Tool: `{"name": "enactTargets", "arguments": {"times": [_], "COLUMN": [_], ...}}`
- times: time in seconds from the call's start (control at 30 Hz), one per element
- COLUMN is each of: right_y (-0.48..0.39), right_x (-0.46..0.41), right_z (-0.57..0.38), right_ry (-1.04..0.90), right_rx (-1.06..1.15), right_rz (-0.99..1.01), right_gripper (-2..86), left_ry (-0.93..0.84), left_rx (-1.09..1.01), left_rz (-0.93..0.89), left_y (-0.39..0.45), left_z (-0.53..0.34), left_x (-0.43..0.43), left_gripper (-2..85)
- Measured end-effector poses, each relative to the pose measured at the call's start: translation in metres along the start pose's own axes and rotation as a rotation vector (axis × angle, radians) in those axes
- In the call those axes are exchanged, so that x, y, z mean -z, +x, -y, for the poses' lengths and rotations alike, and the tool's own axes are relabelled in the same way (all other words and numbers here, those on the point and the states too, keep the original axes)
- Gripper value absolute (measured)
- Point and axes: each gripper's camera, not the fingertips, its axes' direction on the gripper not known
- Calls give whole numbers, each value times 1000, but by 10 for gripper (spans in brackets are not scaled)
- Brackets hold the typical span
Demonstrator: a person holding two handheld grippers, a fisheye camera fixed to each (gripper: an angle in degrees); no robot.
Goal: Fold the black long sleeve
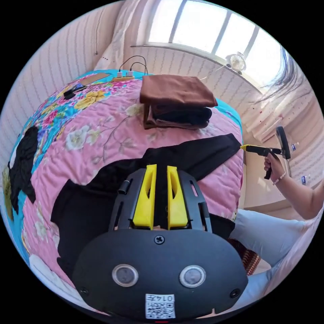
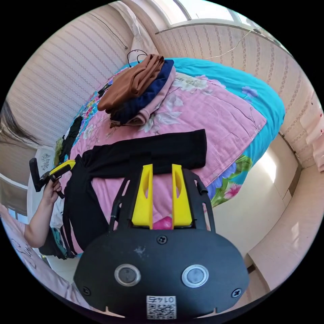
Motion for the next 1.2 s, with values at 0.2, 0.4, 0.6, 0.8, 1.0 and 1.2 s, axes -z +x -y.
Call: {"name": "enactTargets", "arguments": {"times": [0.2, 0.4, 0.6, 0.8, 1.0, 1.2], "right_y": [51, 88, 88, 76, 4, -155], "right_x": [-2, -20, -6, 44, 76, 67], "right_z": [18, -3, -30, -87, -152, -229], "right_ry": [70, 55, 90, 280, 297, -24], "right_rx": [-32, -66, -12, 71, 365, 768], "right_rz": [-6, -2, -5, 284, 845, 1179], "right_gripper": [106, 31, 2, -3, -4, -3], "left_ry": [-76, -183, -131, 119, 260, 245], "left_rx": [-43, -42, -110, -41, 81, 348], "left_rz": [56, 48, 98, 62, 136, 281], "left_y": [40, 61, 86, 85, 81, 65], "left_z": [56, 42, 23, -16, -124, -256], "left_x": [-58, -111, -94, -12, 78, 142], "left_gripper": [45, 45, -8, -10, -10, -10]}}
